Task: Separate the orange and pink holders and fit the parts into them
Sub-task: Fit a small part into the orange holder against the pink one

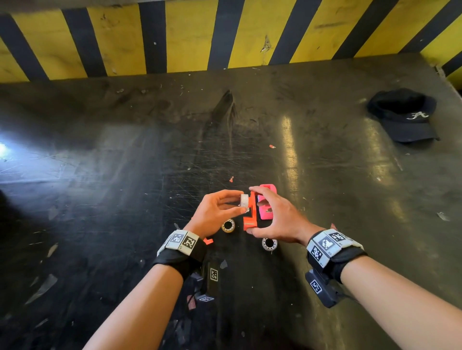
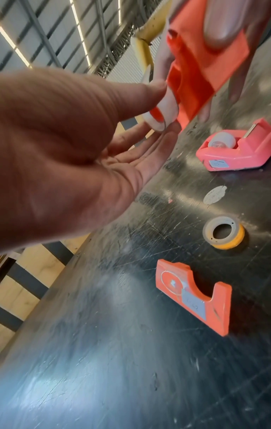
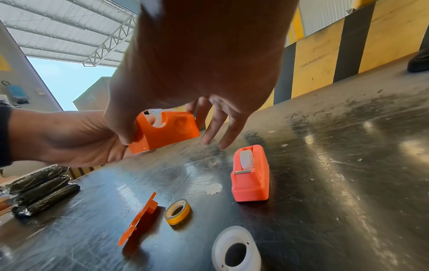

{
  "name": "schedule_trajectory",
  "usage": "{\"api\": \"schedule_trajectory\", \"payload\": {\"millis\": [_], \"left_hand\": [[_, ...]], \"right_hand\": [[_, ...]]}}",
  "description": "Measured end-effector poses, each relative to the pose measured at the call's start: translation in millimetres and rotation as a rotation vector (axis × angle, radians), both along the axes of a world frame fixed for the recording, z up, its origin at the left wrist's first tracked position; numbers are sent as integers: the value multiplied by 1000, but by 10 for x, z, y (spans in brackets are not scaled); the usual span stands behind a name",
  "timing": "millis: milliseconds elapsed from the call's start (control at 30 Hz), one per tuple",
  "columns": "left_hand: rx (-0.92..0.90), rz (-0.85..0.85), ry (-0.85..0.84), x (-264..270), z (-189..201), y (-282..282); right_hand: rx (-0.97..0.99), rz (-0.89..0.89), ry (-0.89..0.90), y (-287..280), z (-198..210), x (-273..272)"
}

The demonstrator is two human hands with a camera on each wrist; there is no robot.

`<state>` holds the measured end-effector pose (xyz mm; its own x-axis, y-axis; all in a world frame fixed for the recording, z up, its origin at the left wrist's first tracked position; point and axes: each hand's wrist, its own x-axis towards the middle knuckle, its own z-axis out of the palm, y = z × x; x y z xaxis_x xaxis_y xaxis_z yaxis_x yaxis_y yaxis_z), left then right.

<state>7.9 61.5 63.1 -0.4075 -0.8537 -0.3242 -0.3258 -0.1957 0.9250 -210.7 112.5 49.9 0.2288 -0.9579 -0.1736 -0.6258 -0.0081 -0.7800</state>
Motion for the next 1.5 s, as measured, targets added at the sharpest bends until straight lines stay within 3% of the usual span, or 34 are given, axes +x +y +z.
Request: {"api": "schedule_trajectory", "payload": {"millis": [167,333,467,600,767,967,1100,1167,1300,1500], "left_hand": [[-5,27,31,-70,15,9],[1,-19,-60,37,-41,-102],[-154,-108,-468,377,-94,-266],[-19,-327,-905,599,-318,-236],[-55,-420,-1040,619,-548,-43],[-153,-260,-922,652,-635,59],[-37,-119,-455,581,-388,-52],[27,-129,-286,474,-154,-113],[71,-214,-168,251,186,-175],[119,-244,-97,140,320,-149]], "right_hand": [[-15,-6,-31,-33,7,48],[8,13,-7,-64,-16,42],[31,-3,29,-152,-55,2],[42,5,54,-266,-115,30],[55,22,62,-321,-200,105],[58,21,59,-297,-165,124],[57,6,45,-282,-111,55],[62,6,22,-269,-58,10],[53,13,15,-240,93,-31],[33,-5,-29,-186,290,-54]]}}
